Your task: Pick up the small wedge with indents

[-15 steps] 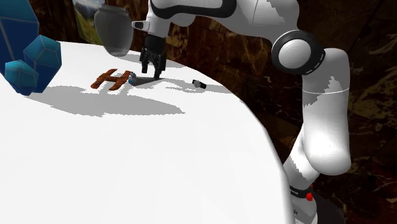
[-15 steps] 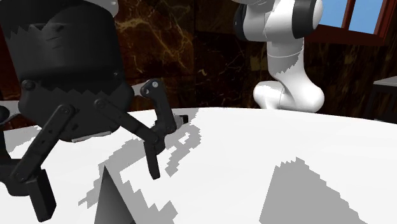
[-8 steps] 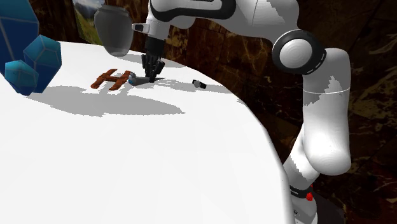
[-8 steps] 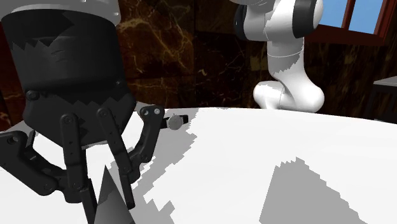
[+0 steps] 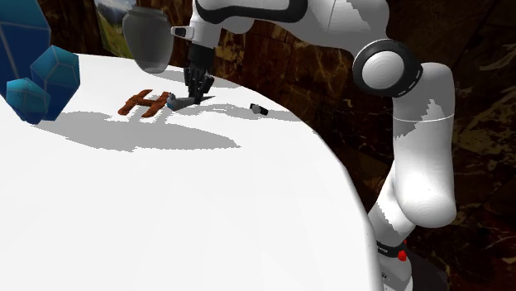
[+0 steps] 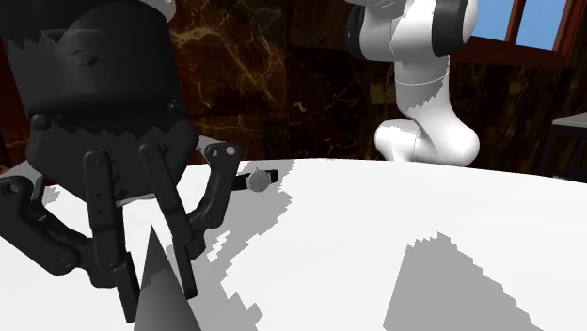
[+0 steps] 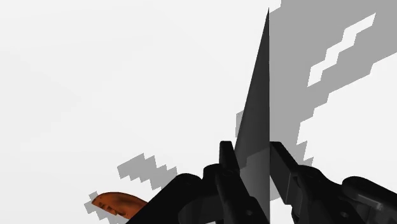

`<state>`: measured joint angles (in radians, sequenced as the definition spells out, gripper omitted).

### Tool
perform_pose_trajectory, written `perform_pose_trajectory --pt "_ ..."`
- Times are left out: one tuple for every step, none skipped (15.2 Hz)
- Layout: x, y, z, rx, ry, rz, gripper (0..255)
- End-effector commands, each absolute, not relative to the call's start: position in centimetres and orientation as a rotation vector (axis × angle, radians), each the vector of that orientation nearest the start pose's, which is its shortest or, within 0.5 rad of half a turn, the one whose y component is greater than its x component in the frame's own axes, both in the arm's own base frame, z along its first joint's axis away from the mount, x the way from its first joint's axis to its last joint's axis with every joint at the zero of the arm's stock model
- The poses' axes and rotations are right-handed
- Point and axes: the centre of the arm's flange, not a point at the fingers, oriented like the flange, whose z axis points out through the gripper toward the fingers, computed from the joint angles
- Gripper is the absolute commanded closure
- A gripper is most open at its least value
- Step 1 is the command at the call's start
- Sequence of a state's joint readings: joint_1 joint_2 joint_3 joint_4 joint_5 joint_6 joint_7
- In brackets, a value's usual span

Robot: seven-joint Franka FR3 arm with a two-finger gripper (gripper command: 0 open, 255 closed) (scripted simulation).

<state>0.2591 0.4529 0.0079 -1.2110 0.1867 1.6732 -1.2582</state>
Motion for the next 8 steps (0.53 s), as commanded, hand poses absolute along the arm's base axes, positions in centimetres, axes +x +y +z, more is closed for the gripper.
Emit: perform_pose_trajectory --pt "66.2 19.8 53.4 -2.171 -2.035 -0.147 255" --pt "66.2 19.8 53.9 -2.171 -2.035 -0.147 255" --pt "66.2 19.8 54.5 -2.171 -2.035 -0.147 255" --pt "66.2 19.8 55.0 -2.171 -2.035 -0.147 255" --pt "66.2 19.8 55.5 -2.171 -2.035 -0.147 255" --pt "66.2 19.8 56.1 -2.171 -2.035 -0.147 255" --pt "66.2 19.8 56.6 -2.171 -2.035 -0.147 255" --pt "66.2 19.8 57.1 -2.171 -2.035 -0.147 255"
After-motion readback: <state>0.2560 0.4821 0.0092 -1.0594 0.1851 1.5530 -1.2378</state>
